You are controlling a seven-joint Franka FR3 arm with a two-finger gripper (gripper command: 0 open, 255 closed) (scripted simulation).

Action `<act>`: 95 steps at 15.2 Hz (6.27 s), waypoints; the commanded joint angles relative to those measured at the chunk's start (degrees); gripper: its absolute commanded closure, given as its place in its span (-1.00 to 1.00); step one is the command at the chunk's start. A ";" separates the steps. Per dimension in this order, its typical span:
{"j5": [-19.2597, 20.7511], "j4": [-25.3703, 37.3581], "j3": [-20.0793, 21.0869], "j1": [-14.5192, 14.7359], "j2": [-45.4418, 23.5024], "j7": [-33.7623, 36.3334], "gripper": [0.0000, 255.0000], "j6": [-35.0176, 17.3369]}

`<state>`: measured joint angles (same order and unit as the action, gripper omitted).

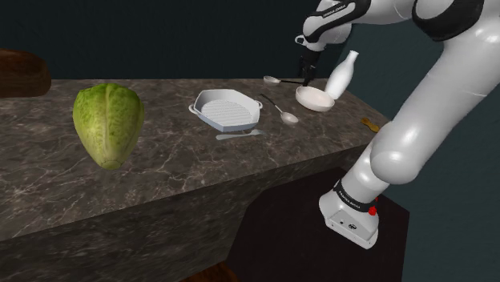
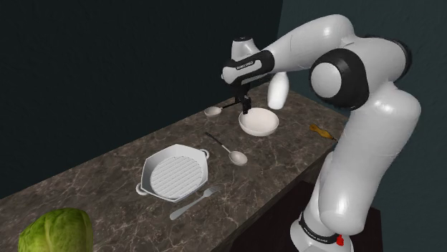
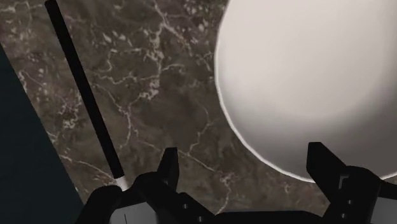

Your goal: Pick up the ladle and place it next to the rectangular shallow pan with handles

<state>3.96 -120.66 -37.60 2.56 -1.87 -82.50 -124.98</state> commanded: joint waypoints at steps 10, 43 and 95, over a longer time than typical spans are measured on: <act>-15.17 24.66 5.31 -9.69 -25.45 -25.04 -1.00 -0.91; -15.46 26.11 5.46 -10.40 -26.14 -25.46 1.00 -0.14; 7.67 -6.10 25.92 22.61 11.13 35.69 1.00 7.30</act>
<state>11.87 -126.79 -12.87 24.27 9.37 -48.83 -117.91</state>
